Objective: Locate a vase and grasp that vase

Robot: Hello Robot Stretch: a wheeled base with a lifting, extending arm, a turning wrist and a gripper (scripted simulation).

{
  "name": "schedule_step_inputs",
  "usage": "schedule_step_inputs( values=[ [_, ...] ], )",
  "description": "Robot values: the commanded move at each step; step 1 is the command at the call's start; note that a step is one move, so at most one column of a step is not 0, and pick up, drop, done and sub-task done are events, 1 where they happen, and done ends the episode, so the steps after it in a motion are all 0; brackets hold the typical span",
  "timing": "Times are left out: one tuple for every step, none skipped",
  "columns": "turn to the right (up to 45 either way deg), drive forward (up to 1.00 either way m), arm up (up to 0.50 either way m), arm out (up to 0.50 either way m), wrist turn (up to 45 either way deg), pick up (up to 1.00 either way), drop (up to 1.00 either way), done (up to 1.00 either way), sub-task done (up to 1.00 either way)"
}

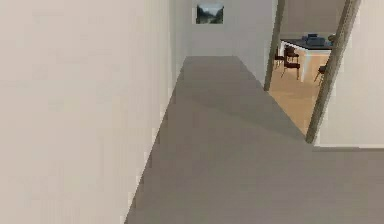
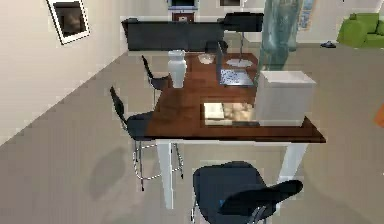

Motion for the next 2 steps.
schedule_step_inputs(
  values=[
    [45.0,0.00,0.00,0.00,0.0,0.00,0.00,0.00,0.00],
    [9.0,0.00,0.00,0.00,0.0,0.00,0.00,0.00,0.00]
  ],
)
